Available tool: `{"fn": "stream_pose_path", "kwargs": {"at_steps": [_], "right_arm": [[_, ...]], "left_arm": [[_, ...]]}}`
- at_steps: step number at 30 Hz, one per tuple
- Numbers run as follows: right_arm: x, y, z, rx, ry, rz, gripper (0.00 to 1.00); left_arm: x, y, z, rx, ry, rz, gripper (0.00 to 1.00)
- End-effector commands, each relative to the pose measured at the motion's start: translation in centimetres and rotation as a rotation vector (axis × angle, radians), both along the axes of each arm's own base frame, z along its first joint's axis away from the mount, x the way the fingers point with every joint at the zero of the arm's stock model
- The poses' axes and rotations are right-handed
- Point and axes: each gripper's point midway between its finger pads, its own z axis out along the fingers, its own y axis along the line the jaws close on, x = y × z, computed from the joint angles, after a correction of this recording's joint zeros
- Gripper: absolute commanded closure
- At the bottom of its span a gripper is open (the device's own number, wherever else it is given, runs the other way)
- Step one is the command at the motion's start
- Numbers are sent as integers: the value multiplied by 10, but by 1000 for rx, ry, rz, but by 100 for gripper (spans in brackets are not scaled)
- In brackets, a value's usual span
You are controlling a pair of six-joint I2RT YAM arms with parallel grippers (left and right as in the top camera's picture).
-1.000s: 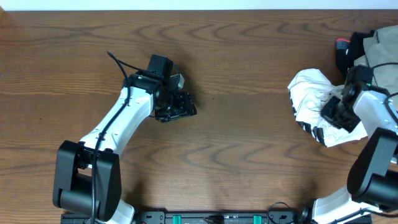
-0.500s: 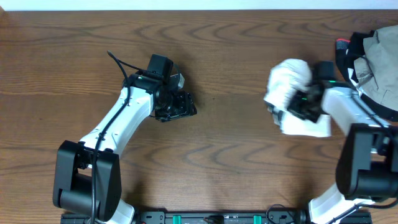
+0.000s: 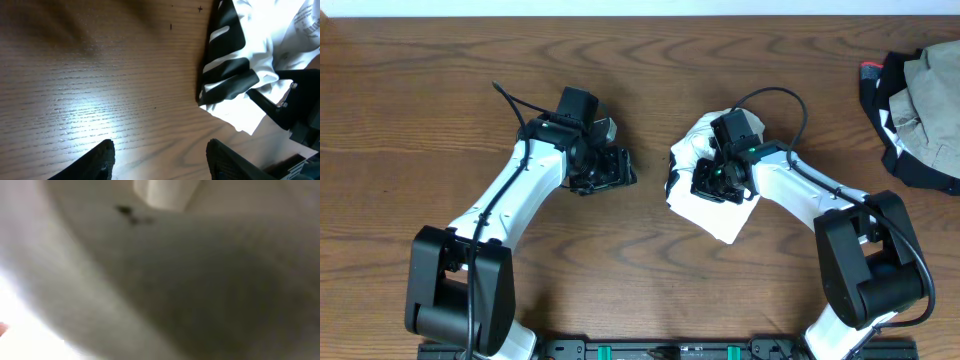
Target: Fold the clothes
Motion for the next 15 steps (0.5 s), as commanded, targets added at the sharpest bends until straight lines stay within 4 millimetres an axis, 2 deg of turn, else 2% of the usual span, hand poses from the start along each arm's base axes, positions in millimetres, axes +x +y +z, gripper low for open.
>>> {"fn": "stream_pose_path", "kwargs": {"at_steps": [1, 3, 5, 9, 12, 15], "right_arm": [[-3, -8, 4, -10, 9, -10, 98], [1, -15, 22, -8, -21, -2, 88], [6, -20, 44, -2, -57, 2, 74], [10, -29, 87, 0, -147, 45, 14], [8, -37, 108, 1, -192, 53, 3], [8, -45, 113, -9, -215, 73, 2]], "left_arm": [[-3, -7, 13, -47, -61, -97, 39], [-5, -11, 22, -57, -102, -141, 39], [-6, -15, 33, -64, -148, -170, 39], [-10, -28, 50, -83, -211, -207, 39], [-17, -40, 52, -89, -215, -247, 39], [-26, -54, 50, -83, -209, -273, 39]]}}
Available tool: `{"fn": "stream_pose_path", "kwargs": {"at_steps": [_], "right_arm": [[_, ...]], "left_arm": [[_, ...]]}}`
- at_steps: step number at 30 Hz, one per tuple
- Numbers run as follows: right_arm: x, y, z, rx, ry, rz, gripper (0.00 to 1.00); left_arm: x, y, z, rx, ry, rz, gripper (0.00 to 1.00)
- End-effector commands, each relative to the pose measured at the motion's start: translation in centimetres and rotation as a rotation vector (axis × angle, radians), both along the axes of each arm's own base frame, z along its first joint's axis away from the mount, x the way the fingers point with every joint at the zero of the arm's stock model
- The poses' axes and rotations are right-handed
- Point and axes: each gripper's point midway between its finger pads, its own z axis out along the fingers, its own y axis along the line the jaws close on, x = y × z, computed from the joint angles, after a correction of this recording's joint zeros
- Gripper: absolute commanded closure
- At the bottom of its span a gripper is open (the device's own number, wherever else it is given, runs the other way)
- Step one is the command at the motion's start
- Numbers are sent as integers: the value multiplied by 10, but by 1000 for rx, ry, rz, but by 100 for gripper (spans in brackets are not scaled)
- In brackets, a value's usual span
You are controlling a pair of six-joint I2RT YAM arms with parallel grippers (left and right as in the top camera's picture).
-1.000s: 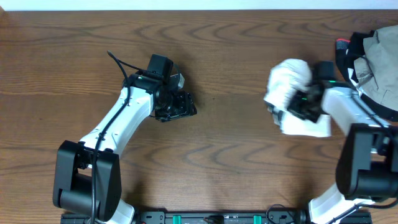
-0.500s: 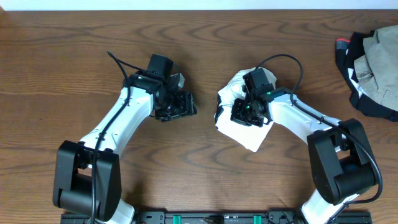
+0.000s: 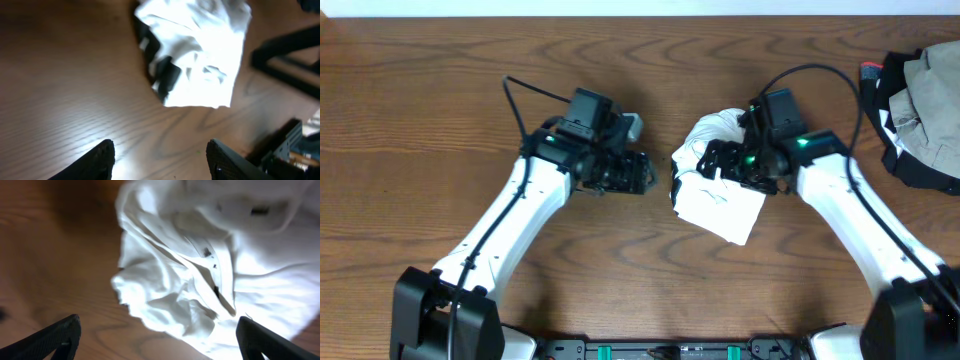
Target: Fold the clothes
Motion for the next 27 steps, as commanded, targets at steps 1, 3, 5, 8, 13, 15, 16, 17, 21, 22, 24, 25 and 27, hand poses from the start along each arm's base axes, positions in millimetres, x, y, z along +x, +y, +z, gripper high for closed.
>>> {"fn": "stream_pose_path", "kwargs": {"at_steps": [1, 3, 5, 8, 13, 15, 16, 17, 21, 22, 24, 25, 27], "right_arm": [[5, -12, 4, -31, -43, 41, 2], [9, -24, -1, -63, -39, 20, 1], [13, -35, -6, -86, -33, -4, 1], [21, -47, -14, -90, -24, -37, 1], [32, -73, -19, -74, -17, -111, 1], [34, -80, -17, -42, -28, -100, 1], [35, -83, -15, -26, -33, -93, 1], [35, -86, -14, -9, -38, -85, 1], [33, -87, -10, 44, -54, -37, 1], [32, -88, -10, 43, -49, -40, 1], [32, -88, -11, 41, -49, -34, 1], [32, -88, -11, 42, -49, -34, 1], [32, -88, -11, 42, -50, -35, 1]], "left_arm": [[-9, -15, -1, 8, -7, -40, 38], [-15, -27, 1, -1, -17, -67, 38], [-18, -34, 0, 16, -18, -53, 38], [-19, -39, -7, 81, -36, -17, 39], [-26, -66, -14, 84, -77, -71, 39], [-31, -74, -19, 106, -96, -99, 38], [-33, -77, -22, 127, -112, -114, 39], [-34, -78, -25, 156, -134, -124, 38], [-33, -76, -31, 318, -268, -118, 38], [-33, -75, -30, 359, -307, -114, 38], [-33, -77, -27, 434, -396, -130, 28], [-35, -79, -26, 459, -434, -151, 26], [-37, -81, -21, 520, -519, -180, 24]]}}
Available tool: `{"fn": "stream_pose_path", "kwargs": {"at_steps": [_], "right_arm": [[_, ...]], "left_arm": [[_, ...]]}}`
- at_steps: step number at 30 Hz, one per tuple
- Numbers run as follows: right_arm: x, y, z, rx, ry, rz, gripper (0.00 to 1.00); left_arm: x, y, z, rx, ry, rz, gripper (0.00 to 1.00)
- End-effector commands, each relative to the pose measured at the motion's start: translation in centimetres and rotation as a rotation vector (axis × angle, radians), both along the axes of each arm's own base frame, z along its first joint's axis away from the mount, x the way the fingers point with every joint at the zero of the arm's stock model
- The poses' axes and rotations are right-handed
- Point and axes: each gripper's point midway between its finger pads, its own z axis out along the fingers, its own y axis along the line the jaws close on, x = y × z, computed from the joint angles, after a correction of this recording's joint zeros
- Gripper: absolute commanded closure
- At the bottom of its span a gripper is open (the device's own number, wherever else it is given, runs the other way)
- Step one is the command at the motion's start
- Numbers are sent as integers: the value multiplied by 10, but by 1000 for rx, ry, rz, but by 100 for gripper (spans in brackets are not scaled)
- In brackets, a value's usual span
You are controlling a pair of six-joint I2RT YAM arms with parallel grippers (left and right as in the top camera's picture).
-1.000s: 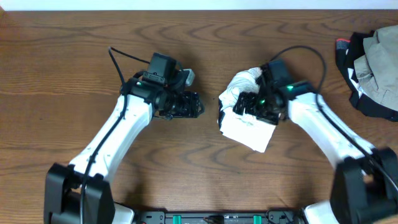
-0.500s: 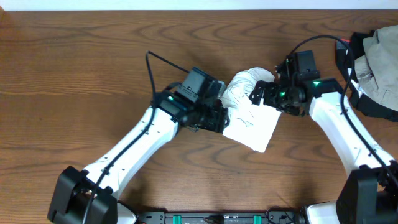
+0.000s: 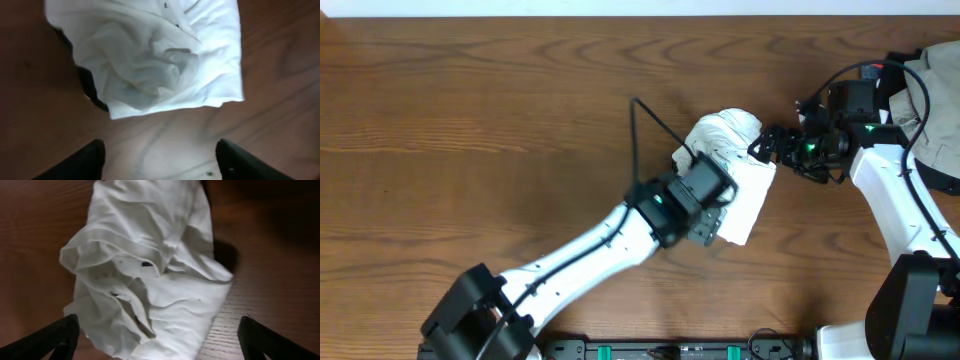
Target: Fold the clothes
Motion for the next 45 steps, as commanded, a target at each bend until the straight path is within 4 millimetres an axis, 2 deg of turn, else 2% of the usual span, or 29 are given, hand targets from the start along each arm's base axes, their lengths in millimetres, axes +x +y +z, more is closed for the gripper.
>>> {"fn": "stream_pose_path", "kwargs": {"at_steps": [1, 3, 6, 9, 12, 16, 26, 31, 37, 45], "right_arm": [[0, 4, 3, 20, -16, 38, 1], [-1, 4, 3, 21, -15, 38, 1], [-1, 4, 3, 21, -11, 39, 1], [-3, 4, 2, 21, -4, 39, 1], [-7, 4, 1, 19, 8, 49, 1], [-10, 4, -1, 10, 14, 71, 1], [-8, 3, 0, 4, 7, 69, 1], [-8, 3, 0, 4, 4, 68, 1], [-8, 3, 0, 4, 3, 69, 1], [-9, 3, -1, 4, 7, 70, 1]], "left_arm": [[16, 11, 8, 160, -217, 5, 22], [15, 4, 12, 175, -265, -29, 17], [18, -13, 15, 147, -311, -79, 15], [26, -26, 7, 142, -343, -116, 14], [34, -35, -10, 171, -359, -133, 14], [43, -32, -20, 231, -384, -113, 14], [40, -32, -47, 293, -353, -165, 14], [32, -40, -51, 267, -325, -194, 14], [35, -47, -51, 243, -339, -192, 14], [34, -41, -76, 302, -315, -197, 16]]}}
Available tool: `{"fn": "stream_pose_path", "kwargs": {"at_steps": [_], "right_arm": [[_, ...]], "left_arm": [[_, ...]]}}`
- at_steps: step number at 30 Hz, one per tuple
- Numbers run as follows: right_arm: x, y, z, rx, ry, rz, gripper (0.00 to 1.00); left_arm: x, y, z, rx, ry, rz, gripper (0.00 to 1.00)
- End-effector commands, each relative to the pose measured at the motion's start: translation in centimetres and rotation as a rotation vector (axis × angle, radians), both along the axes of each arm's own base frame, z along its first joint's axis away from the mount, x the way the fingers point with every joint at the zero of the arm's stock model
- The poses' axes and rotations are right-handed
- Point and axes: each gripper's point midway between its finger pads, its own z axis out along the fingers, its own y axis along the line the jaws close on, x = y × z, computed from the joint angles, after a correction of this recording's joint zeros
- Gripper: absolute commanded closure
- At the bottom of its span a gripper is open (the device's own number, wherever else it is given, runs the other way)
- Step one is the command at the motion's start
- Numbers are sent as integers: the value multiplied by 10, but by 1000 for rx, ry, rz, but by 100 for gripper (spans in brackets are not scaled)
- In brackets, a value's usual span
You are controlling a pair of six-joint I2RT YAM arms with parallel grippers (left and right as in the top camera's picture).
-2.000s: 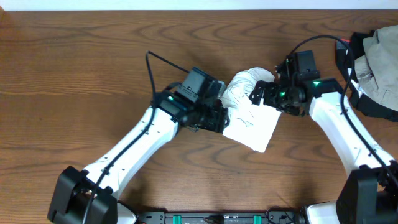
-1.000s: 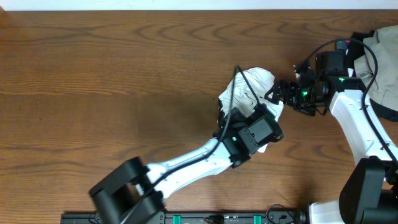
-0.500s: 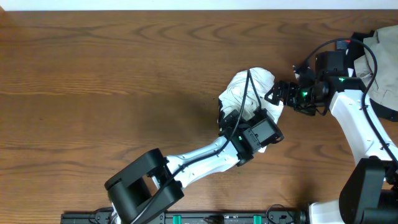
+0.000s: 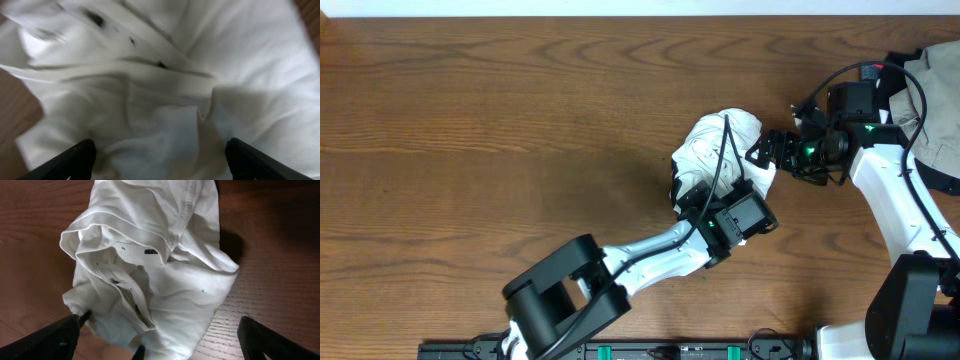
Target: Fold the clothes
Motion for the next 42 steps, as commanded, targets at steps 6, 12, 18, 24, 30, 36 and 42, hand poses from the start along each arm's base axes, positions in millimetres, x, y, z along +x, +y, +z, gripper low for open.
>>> {"fn": "stream_pose_path", "kwargs": {"at_steps": [6, 12, 18, 24, 30, 36, 42], "right_arm": [[-1, 0, -2, 1, -6, 18, 1], [-13, 1, -17, 2, 33, 17, 4], [-33, 1, -40, 6, 89, 17, 15], [-42, 2, -61, 17, 106, -24, 43], [-45, 2, -73, 19, 93, -39, 57], [-43, -6, -84, -11, 88, -105, 71], [-35, 0, -82, 3, 62, -128, 76]], "left_arm": [[6, -2, 0, 21, -23, 7, 37], [5, -1, 8, 16, -26, 9, 56], [5, 0, 27, -27, -37, 30, 80], [5, -1, 30, -36, -39, 34, 94], [5, 0, 32, -40, -39, 39, 94], [4, 1, 53, -89, -50, 62, 94], [1, 6, 74, -117, -62, 64, 94]]}}
